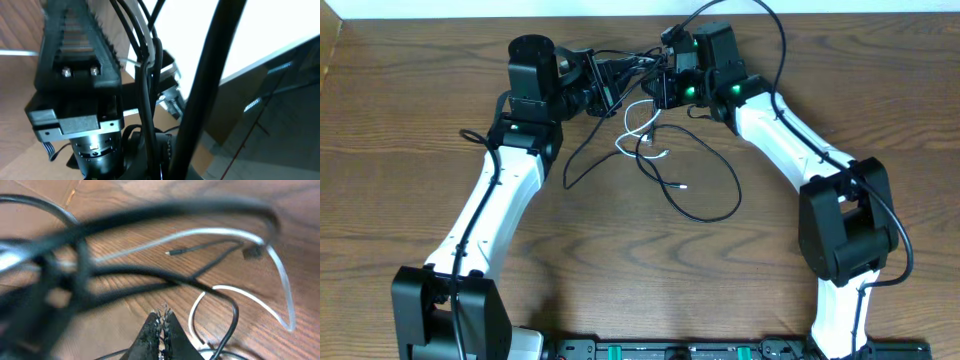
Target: Untangle cables
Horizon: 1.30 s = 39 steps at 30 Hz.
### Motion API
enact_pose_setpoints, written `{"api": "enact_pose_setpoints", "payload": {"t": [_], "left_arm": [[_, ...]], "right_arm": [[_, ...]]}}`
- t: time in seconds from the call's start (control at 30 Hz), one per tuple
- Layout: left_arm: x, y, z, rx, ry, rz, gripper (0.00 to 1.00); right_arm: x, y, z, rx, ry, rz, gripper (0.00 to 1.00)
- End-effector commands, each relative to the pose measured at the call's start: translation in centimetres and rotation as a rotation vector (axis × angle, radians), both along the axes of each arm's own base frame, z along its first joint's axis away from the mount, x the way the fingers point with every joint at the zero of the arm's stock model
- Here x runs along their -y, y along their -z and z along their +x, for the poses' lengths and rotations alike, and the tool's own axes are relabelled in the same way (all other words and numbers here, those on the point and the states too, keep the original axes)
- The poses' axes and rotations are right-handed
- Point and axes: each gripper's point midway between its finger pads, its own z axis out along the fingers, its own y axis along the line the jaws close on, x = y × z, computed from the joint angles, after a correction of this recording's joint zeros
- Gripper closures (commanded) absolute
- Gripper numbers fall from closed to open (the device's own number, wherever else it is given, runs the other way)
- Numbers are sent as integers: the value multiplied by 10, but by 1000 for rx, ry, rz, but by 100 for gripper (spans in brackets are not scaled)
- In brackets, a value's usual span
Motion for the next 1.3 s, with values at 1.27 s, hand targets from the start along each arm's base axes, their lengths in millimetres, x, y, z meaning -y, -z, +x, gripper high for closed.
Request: {"api": "enact_pose_setpoints", "payload": {"t": [1.27], "left_arm": [[-145, 155, -93, -646, -356, 763, 93]], "right_arm": [[202, -325, -156, 661, 32, 77, 99]]}}
